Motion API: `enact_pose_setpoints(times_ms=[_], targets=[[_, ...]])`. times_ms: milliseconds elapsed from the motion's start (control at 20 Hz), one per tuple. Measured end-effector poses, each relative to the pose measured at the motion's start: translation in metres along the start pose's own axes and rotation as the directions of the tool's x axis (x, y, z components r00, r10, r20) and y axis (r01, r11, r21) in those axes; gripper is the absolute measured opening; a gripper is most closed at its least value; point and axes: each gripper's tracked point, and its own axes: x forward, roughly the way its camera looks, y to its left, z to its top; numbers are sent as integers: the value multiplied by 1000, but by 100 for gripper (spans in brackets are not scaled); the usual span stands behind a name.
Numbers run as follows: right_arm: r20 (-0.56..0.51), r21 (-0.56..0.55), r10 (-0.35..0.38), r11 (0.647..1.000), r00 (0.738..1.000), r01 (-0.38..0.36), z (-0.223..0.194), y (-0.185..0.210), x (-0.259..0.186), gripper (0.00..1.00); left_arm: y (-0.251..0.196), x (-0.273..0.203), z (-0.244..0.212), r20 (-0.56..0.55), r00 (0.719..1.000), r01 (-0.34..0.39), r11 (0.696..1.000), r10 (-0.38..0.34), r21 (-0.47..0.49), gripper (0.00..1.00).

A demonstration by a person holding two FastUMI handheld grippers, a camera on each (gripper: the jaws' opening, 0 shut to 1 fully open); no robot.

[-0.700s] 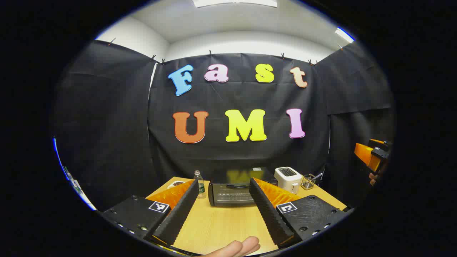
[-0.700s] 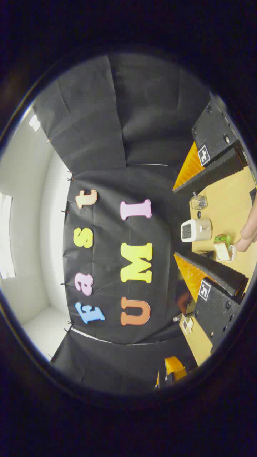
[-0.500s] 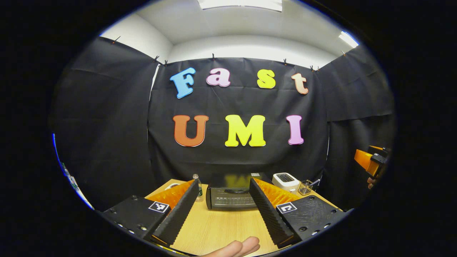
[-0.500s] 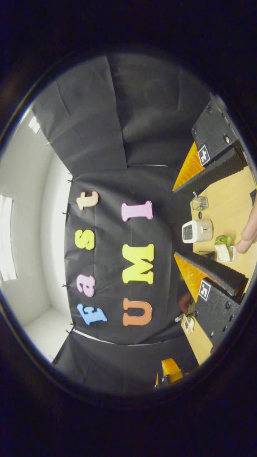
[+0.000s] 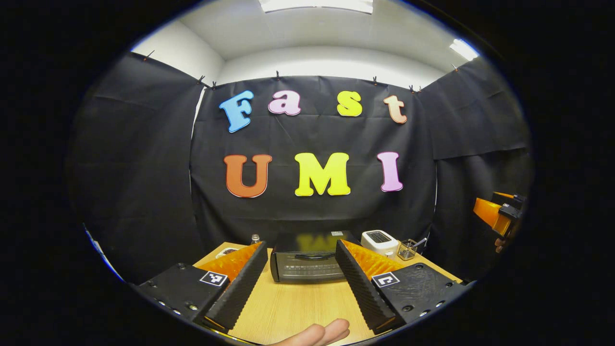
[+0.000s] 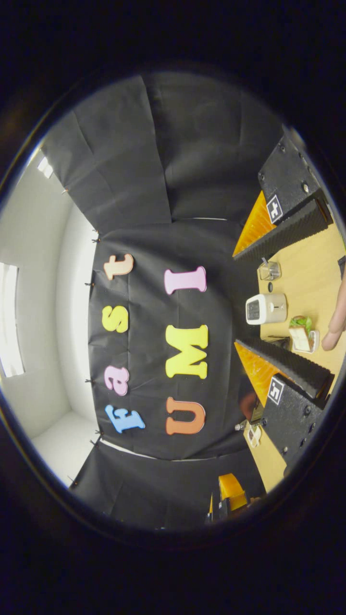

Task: Open the electric oven with the left hand, put the food in, and close the electric oven.

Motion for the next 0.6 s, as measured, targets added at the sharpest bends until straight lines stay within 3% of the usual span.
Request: enact_pose_setpoints(times_ms=[100, 350, 600], targets=[[6, 3, 8, 1000, 1000, -8, -4, -3, 7, 90, -4, 13, -2, 17, 1000, -7, 1000, 7, 6, 93], [6, 24, 7, 1000, 1000, -8, -15, -18, 29, 90, -19, 68, -35, -62, 998, -4, 999, 6, 36, 94], [-16, 41, 15, 999, 1000, -14, -31, -36, 52, 90, -27, 152, -77, -164, 986, 3, 1000, -5, -12, 97]])
